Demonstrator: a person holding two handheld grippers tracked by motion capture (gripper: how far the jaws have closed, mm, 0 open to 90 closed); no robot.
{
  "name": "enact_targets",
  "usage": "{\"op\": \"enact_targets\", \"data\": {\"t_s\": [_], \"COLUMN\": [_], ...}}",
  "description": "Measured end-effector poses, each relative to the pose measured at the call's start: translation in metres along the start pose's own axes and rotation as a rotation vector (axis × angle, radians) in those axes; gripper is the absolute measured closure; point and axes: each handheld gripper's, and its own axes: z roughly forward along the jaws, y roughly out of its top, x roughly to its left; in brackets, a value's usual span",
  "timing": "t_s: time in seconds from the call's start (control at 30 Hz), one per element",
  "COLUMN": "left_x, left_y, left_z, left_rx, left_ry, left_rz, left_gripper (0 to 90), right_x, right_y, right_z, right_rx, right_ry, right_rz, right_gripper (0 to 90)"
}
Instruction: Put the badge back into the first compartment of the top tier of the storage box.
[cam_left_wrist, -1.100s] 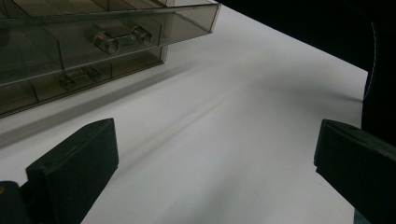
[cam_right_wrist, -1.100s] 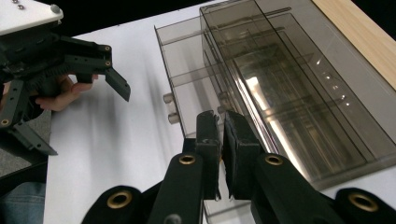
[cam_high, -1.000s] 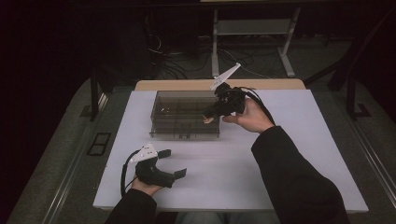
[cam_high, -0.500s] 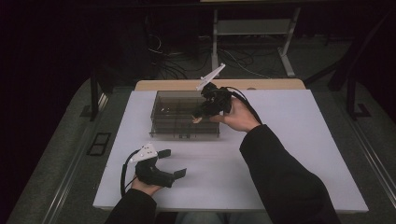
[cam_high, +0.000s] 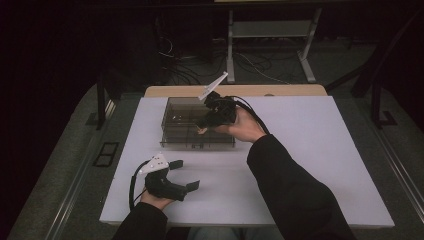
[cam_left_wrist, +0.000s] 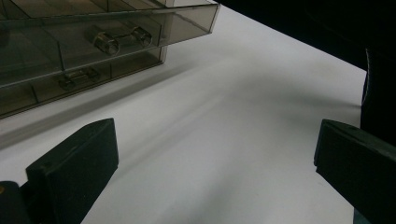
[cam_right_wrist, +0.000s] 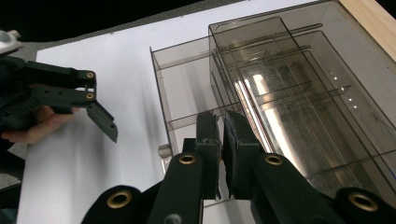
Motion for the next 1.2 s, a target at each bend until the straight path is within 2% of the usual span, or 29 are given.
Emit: {"op": "enact_targets", "data": {"t_s": [0.43, 0.5, 0.57, 0.63, 0.97, 1.13, 1.2], "left_x": [0.001, 0.001, 0.001, 0.001, 0.0, 0.0, 0.0], "left_y": [0.0, 0.0, 0.0, 0.0, 0.0, 0.0, 0.0], "left_z": [0.0, 0.0, 0.0, 0.0, 0.0, 0.001, 0.0], "left_rx": [0.004, 0.004, 0.004, 0.003, 0.004, 0.006, 0.006], "left_ry": [0.001, 0.0, 0.0, 0.0, -0.001, -0.001, 0.0], "left_rz": [0.002, 0.003, 0.002, 0.001, 0.003, 0.003, 0.003], "left_gripper": [0.0, 0.0, 0.0, 0.0, 0.0, 0.0, 0.0], "right_x": [-0.002, -0.002, -0.003, -0.002, 0.006, 0.007, 0.009], "right_y": [-0.002, -0.003, -0.003, -0.003, -0.007, -0.01, -0.011], "right_z": [0.024, 0.025, 0.026, 0.025, 0.012, 0.002, -0.002], "right_rx": [0.013, 0.012, 0.0, 0.001, -0.03, -0.046, -0.057], "right_ry": [0.032, 0.027, 0.042, 0.032, -0.004, -0.011, -0.01], "right_rz": [0.016, 0.013, 0.024, 0.028, 0.034, 0.049, 0.069], "right_gripper": [83.8, 88.7, 88.7, 87.8, 67.2, 57.7, 52.0]}}
